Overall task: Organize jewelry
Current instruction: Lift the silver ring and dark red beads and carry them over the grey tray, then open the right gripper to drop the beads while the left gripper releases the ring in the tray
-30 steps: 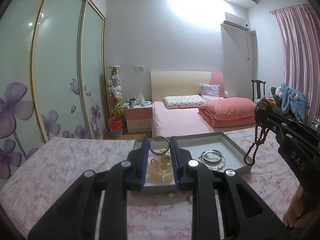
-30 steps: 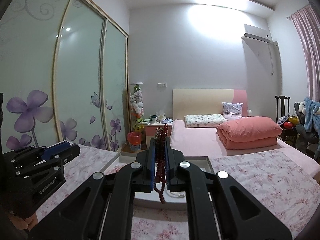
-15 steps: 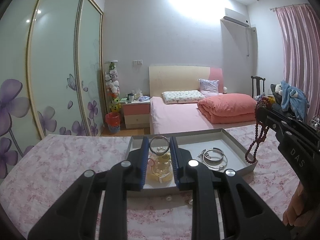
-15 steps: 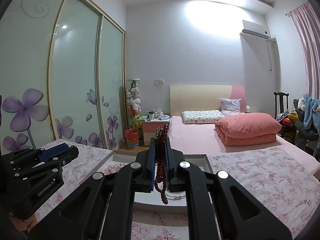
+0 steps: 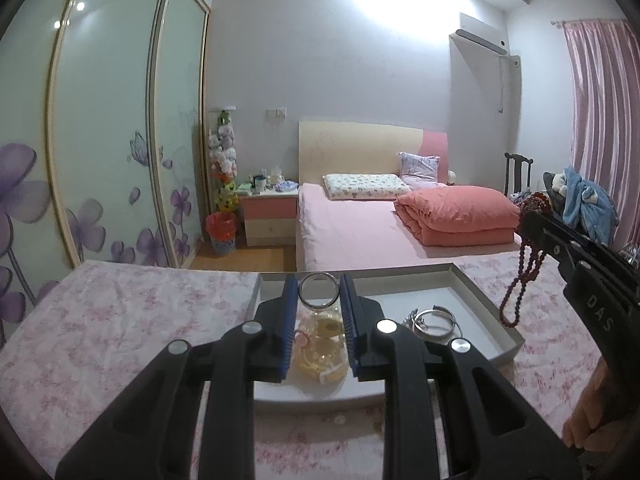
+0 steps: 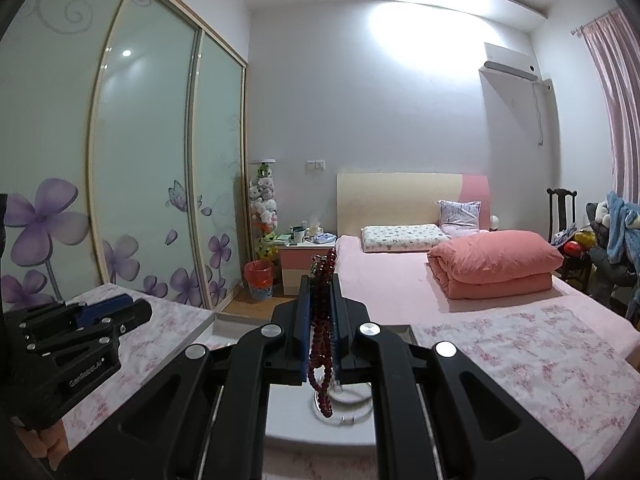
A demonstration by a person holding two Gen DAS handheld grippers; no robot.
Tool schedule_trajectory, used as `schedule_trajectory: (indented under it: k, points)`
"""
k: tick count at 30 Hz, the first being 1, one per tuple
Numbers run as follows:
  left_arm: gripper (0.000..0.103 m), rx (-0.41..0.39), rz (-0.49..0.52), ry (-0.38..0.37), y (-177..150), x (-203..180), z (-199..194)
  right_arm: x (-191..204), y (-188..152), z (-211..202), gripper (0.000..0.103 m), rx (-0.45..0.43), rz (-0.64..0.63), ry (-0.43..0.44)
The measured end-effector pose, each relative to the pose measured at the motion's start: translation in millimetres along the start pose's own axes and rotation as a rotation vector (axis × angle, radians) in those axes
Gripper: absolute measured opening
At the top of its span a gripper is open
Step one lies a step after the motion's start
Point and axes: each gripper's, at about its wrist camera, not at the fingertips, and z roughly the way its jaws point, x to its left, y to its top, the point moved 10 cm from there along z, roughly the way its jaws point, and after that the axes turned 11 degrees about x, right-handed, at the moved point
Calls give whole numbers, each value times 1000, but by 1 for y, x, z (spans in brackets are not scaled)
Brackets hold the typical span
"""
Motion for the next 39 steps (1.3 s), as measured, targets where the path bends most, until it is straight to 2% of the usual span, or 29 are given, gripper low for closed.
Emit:
schedule_trajectory:
  k: [6, 12, 20, 21, 23, 24, 25, 37, 38, 39]
  points:
    - [22, 31, -46, -17, 15, 4, 37, -13, 3, 53, 9, 75, 74, 25]
    - [22, 57, -40, -13, 14, 0, 69, -20, -19, 97, 9, 180, 158, 56]
    - [22, 103, -24, -21, 2, -4, 100, -11, -41, 118, 9, 268, 127, 65]
    - [22, 108, -22, -24, 0, -4, 104, -12, -44, 120, 10, 284, 133, 68]
    - [22, 117, -20, -30, -2, -5, 108, -13, -47, 122, 23, 301, 143, 74]
    - [22, 122, -17, -33, -3, -6, 110, -14, -47, 122, 38, 302, 149, 70]
    - [22, 127, -14, -35, -4, -6, 113, -15, -47, 123, 46, 298, 155, 67]
    - [23, 167, 2, -63, -10, -15, 131, -34, -44, 124, 46, 273, 214, 21]
    - [24, 169, 3, -66, -9, -15, 132, -35, -44, 124, 46, 271, 217, 18]
    - [31, 170, 3, -67, -9, -16, 133, -36, -44, 124, 46, 270, 218, 16]
